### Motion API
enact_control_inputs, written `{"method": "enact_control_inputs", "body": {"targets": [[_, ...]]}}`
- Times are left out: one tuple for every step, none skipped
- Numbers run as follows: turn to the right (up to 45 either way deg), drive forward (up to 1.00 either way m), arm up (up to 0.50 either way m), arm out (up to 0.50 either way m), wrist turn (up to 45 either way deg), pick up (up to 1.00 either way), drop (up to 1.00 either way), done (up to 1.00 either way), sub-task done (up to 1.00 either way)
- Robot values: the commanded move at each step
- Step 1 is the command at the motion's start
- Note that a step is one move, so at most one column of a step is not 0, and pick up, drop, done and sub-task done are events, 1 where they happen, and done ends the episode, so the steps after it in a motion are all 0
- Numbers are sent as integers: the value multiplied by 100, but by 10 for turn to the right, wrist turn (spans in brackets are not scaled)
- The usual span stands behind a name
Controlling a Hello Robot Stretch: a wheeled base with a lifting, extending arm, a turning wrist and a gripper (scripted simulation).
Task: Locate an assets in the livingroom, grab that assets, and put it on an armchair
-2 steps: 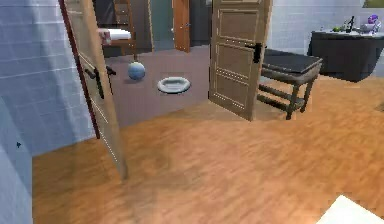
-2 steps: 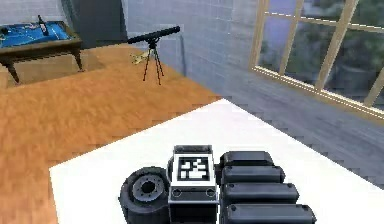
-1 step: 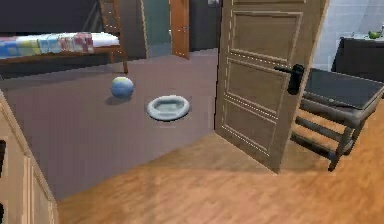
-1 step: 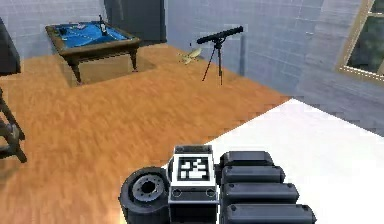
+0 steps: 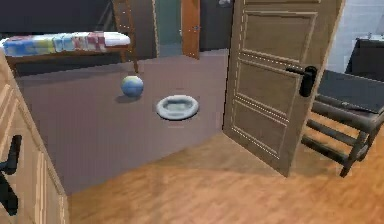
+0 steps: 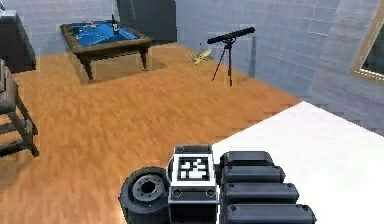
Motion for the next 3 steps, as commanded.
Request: {"method": "enact_control_inputs", "body": {"targets": [[30, 0, 0, 0, 0, 0, 0, 0, 0], [0, 60, 0, 0, 0, 0, 0, 0, 0], [-30, 0, 0, 0, 0, 0, 0, 0, 0]]}}
